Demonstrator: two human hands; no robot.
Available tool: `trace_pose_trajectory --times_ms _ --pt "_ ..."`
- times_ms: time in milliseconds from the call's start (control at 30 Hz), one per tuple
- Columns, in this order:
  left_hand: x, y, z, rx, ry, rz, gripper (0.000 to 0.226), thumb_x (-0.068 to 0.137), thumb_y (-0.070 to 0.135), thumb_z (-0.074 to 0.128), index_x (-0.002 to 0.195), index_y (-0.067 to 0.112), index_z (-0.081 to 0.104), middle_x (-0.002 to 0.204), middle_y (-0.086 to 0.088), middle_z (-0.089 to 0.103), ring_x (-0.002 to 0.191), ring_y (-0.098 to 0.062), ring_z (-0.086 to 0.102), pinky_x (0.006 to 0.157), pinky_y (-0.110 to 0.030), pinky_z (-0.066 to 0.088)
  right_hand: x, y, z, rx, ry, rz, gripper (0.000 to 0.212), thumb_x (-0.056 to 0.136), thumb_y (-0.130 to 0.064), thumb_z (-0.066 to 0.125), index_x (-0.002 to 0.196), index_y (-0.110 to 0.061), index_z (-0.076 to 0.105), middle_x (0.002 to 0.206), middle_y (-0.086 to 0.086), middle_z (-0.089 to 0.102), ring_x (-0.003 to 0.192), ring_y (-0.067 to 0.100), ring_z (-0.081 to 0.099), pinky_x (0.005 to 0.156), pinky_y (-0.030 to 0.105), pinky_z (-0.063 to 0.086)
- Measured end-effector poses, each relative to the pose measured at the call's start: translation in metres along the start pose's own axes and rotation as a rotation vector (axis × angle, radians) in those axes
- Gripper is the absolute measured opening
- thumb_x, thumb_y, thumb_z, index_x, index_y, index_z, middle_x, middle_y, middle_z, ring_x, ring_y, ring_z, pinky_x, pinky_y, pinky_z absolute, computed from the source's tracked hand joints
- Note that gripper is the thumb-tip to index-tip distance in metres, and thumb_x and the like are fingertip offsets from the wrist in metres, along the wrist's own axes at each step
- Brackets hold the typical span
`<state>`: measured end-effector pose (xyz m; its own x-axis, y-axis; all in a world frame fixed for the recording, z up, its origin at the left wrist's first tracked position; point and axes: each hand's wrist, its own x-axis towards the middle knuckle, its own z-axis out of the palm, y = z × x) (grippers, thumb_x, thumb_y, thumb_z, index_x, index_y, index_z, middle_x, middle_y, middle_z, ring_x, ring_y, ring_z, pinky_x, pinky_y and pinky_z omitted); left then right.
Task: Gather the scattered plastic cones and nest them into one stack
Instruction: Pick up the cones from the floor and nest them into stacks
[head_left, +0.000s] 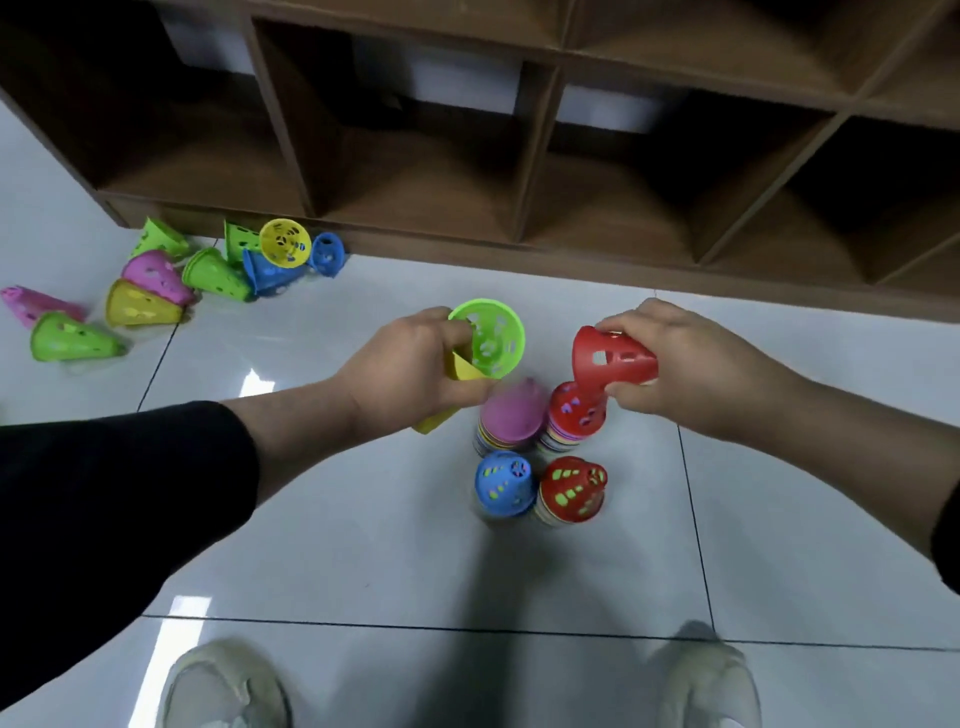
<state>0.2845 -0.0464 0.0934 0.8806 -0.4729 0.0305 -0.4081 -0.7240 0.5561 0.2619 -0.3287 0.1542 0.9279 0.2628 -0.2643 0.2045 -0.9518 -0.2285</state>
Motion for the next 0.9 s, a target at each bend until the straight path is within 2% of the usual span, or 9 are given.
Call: trace_pose_trajectory --times_ms 233,300,400,467,567,633,767,833,900 --pt "0.000 0.021 0.014 0.007 -0.021 -0.024 0.046 0.075 0.065 0.070 0.084 0.021 0.060 0.089 0.000 0.054 0.079 -0.019 0.054 0.072 -0.039 0.049 0.011 0.019 0.024 -0.112 -0.074 -0.011 0.058 0.083 -0.044 0.074 0.135 -0.027 0.054 0.115 0.002 0.047 0.098 0.023 0.058 0.087 0.037 0.054" --pt "-0.004 0.024 0.012 0.012 -0.021 -0.032 0.045 0.076 0.064 0.071 0.082 0.021 0.058 0.089 0.000 0.054 0.080 -0.019 0.054 0.072 -0.040 0.049 0.017 0.021 0.033 -0.111 -0.125 -0.017 0.071 0.081 -0.051 0.074 0.143 -0.025 0.048 0.123 0.004 0.048 0.107 0.025 0.056 0.092 0.037 0.050" --pt "-0.010 0.029 0.006 -0.037 -0.012 -0.061 0.042 0.075 0.063 0.072 0.081 0.024 0.057 0.089 0.001 0.054 0.081 -0.018 0.055 0.072 -0.038 0.049 0.018 0.021 0.038 -0.196 -0.093 -0.047 0.089 0.082 -0.064 0.065 0.154 -0.032 0.026 0.149 0.002 0.038 0.133 0.026 0.038 0.106 0.043 0.037" --pt "-0.014 0.035 0.002 -0.146 -0.012 -0.088 0.039 0.074 0.057 0.076 0.078 0.024 0.058 0.088 0.003 0.055 0.081 -0.015 0.056 0.072 -0.036 0.049 0.015 0.016 0.031 -0.006 -0.025 -0.103 0.085 0.084 -0.059 0.065 0.154 -0.038 0.021 0.155 -0.006 0.033 0.139 0.018 0.032 0.111 0.040 0.034" --pt "-0.018 0.050 0.000 -0.373 -0.040 -0.148 0.035 0.074 0.043 0.083 0.079 0.015 0.061 0.089 0.004 0.060 0.079 -0.011 0.059 0.069 -0.029 0.050 0.007 -0.003 0.023 0.471 -0.119 -0.235 0.082 0.082 -0.043 0.076 0.147 -0.049 0.027 0.146 -0.017 0.043 0.133 0.003 0.042 0.105 0.035 0.046" --pt "-0.020 0.060 0.001 -0.500 -0.073 -0.181 0.035 0.075 0.036 0.085 0.081 0.009 0.063 0.088 0.006 0.063 0.074 -0.007 0.061 0.064 -0.024 0.051 0.001 -0.017 0.025 0.656 -0.145 -0.287 0.078 0.079 -0.040 0.078 0.143 -0.049 0.035 0.135 -0.020 0.053 0.126 0.012 0.052 0.098 0.042 0.052" --pt "-0.027 0.069 0.004 -0.584 -0.078 -0.209 0.036 0.074 0.031 0.086 0.089 0.010 0.061 0.082 0.010 0.063 0.069 -0.003 0.059 0.059 -0.017 0.047 -0.006 -0.025 0.035 0.797 -0.102 -0.295 0.075 0.075 -0.044 0.081 0.138 -0.045 0.041 0.127 -0.012 0.058 0.111 0.023 0.063 0.092 0.049 0.054" --pt "-0.032 0.067 0.008 -0.660 -0.047 -0.237 0.041 0.075 0.028 0.085 0.098 0.012 0.056 0.080 0.002 0.066 0.068 -0.006 0.060 0.058 -0.024 0.050 -0.006 -0.020 0.037 0.775 -0.019 -0.288 0.063 0.082 -0.028 0.079 0.133 -0.042 0.045 0.123 -0.007 0.059 0.106 0.016 0.064 0.092 0.043 0.054" --pt "-0.037 0.067 0.012 -0.700 -0.037 -0.256 0.044 0.076 0.026 0.085 0.102 0.013 0.052 0.086 -0.003 0.070 0.073 -0.009 0.064 0.063 -0.033 0.054 -0.007 -0.013 0.036 0.767 0.030 -0.251 0.049 0.089 -0.019 0.072 0.128 -0.040 0.050 0.113 -0.009 0.063 0.085 0.013 0.066 0.082 0.033 0.055"
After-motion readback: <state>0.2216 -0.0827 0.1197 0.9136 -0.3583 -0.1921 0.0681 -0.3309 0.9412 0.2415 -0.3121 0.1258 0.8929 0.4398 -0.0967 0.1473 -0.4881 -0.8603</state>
